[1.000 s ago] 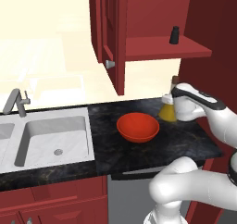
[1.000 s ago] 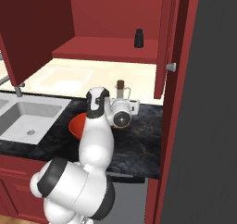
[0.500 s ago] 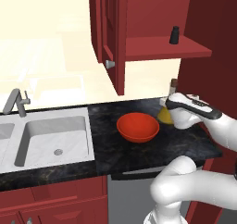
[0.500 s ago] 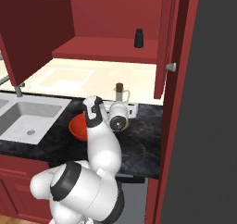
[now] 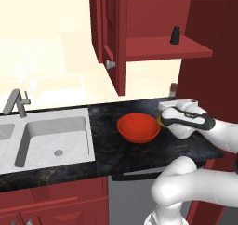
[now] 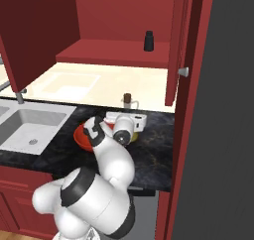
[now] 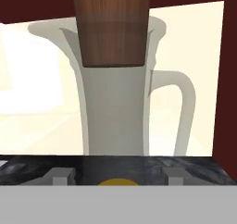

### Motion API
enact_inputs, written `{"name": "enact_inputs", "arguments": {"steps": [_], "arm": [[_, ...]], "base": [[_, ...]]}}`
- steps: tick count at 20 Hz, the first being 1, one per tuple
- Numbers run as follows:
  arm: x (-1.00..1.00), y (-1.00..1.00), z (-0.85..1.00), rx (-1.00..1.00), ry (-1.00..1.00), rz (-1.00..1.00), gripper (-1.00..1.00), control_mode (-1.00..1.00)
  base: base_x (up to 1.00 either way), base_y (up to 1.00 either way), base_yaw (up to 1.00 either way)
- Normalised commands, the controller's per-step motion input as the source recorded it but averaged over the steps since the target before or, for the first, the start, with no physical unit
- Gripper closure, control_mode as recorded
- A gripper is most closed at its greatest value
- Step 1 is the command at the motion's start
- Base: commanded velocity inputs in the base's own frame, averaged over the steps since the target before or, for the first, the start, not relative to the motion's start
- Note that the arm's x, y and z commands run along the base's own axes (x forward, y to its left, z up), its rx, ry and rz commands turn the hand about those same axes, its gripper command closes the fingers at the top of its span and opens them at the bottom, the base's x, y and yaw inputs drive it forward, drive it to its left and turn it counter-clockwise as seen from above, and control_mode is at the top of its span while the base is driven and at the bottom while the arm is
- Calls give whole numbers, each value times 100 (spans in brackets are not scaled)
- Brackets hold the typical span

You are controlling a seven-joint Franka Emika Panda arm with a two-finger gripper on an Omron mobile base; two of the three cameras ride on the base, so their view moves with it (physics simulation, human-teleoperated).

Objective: Retrieve the bottle and the shaker from the cabinet and place them next to the mixing bowl on the counter. Then add garlic from the fridge to the mixing bowl.

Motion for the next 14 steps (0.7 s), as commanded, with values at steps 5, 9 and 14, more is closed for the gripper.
{"name": "enact_inputs", "arguments": {"steps": [5, 9, 14], "arm": [[0, 0, -9, 0, 0, -3, 100, -100], [0, 0, -3, 0, 0, -3, 100, -100], [0, 0, 27, 0, -7, -3, 100, -100]], "base": [[0, 0, 0], [0, 0, 0], [0, 0, 0]]}}
